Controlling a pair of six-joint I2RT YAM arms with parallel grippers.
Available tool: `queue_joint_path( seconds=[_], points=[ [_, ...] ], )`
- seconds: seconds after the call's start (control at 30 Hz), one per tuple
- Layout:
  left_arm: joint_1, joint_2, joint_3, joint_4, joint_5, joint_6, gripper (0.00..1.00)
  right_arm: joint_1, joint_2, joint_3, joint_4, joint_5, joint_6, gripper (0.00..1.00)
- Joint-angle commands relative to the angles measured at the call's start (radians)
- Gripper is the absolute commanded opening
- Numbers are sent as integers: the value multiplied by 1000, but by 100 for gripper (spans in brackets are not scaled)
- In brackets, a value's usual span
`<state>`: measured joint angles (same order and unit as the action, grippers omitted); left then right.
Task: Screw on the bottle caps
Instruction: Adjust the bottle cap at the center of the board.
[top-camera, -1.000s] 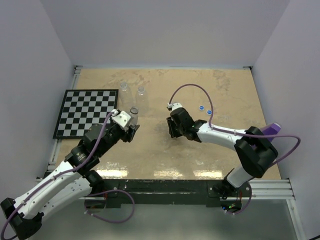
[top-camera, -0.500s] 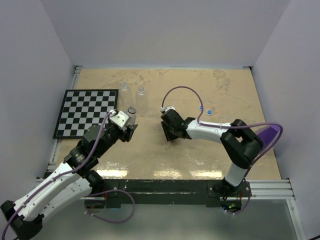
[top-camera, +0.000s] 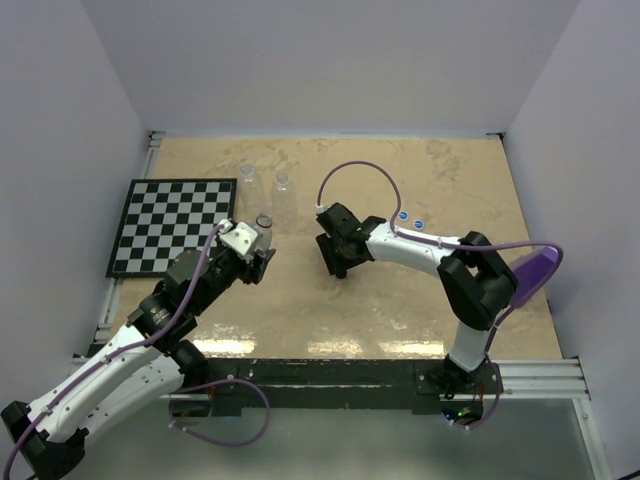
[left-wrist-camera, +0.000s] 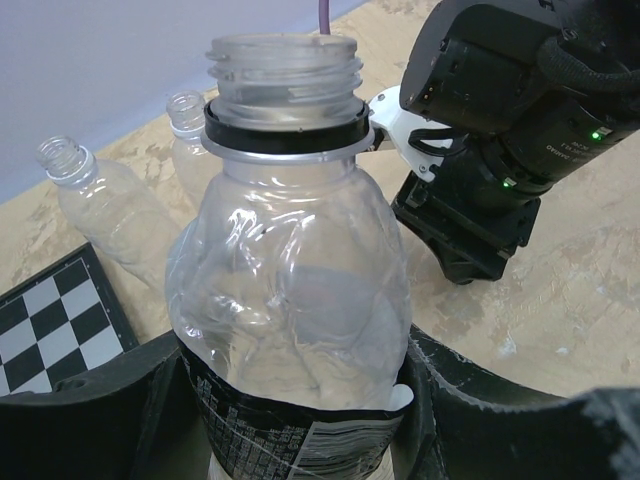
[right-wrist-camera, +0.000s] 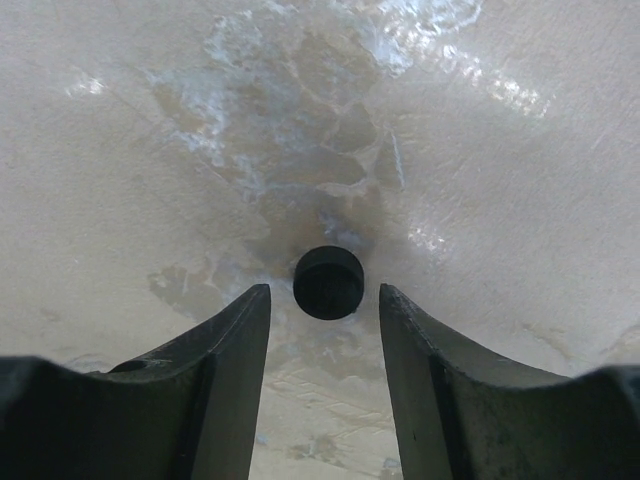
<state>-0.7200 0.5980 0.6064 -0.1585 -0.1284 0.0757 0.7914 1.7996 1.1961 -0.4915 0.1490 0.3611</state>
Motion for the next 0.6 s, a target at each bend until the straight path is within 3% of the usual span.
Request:
queue_joint_path(
  seconds=[0.0, 0.57],
  points=[
    [7, -9, -4, 19, 13, 21, 0, -17, 9, 36, -50, -25, -27, 50],
    [11, -17, -7, 17, 21, 19, 0, -17, 50, 65, -45, -46, -48, 46]
  ],
)
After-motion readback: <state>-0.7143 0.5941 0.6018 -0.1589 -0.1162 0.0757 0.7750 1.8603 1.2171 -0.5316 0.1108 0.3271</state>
